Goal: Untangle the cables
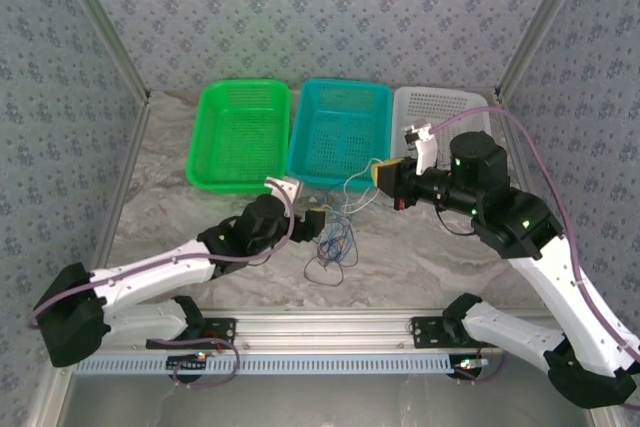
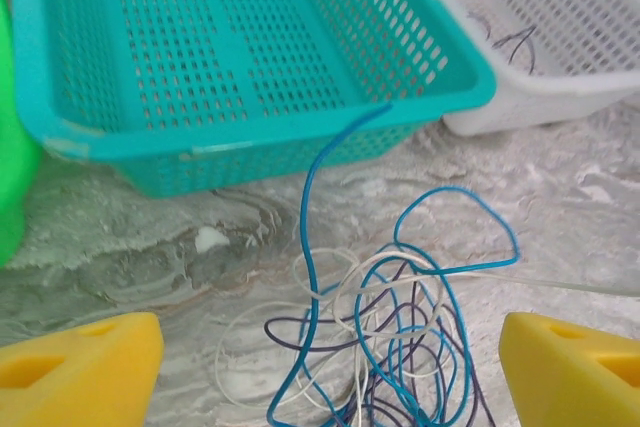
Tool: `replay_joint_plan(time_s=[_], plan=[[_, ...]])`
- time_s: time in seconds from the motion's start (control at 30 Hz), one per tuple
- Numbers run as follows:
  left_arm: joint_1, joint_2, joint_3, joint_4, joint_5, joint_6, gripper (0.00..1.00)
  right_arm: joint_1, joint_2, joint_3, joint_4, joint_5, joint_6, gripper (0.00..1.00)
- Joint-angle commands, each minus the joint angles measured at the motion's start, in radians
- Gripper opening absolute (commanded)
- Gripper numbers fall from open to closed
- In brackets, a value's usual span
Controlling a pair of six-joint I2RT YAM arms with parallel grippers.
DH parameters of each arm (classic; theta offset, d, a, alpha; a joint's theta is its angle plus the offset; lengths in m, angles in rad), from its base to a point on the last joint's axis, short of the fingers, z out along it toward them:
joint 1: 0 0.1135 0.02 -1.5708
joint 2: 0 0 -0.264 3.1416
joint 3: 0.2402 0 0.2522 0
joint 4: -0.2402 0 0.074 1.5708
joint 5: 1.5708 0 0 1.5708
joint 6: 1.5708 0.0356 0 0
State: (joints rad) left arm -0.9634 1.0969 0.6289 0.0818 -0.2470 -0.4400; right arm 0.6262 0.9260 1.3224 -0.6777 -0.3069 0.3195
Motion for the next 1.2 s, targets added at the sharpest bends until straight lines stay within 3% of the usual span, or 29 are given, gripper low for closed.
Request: replay_joint_plan(time_s=[0.0, 0.13, 0.33, 0.67, 0.77, 0.87, 0.93, 1.17], plan=[[-0.005, -0.077, -0.016, 0.061, 0.056, 0.077, 0.9, -0.026, -0.013, -0.001, 0.007, -0.109, -0.039, 0.0], [-0.005, -0.089, 0.0, 0.133, 0.24, 0.187, 0.92, -0.044, -0.006, 0.001, 0.031, -0.162, -0.031, 0.0], [-0.005, -0.009, 0.038, 0.151, 0.364, 0.306, 0.92, -0.053, -0.003, 0.022, 0.04, -0.181, -0.021, 0.0], [-0.005, 0.205, 0.151, 0.206, 0.376, 0.342, 0.85, -0.06, -0.005, 0.017, 0.062, -0.233, 0.016, 0.0], [-0.004, 0.259, 0.204, 0.198, 0.363, 0.353, 0.73, -0.06, -0.014, 0.008, 0.06, -0.243, 0.02, 0.0], [-0.003, 0.271, 0.234, 0.192, 0.294, 0.352, 0.4, -0.061, -0.027, 0.002, 0.028, -0.237, 0.012, 0.0], [-0.003, 0.252, 0.235, 0.193, 0.25, 0.355, 0.25, -0.062, -0.038, -0.005, -0.006, -0.218, 0.001, 0.0], [-0.001, 0.142, 0.259, 0.108, 0.212, 0.404, 0.12, -0.076, -0.086, -0.099, -0.08, -0.159, -0.013, 0.0]])
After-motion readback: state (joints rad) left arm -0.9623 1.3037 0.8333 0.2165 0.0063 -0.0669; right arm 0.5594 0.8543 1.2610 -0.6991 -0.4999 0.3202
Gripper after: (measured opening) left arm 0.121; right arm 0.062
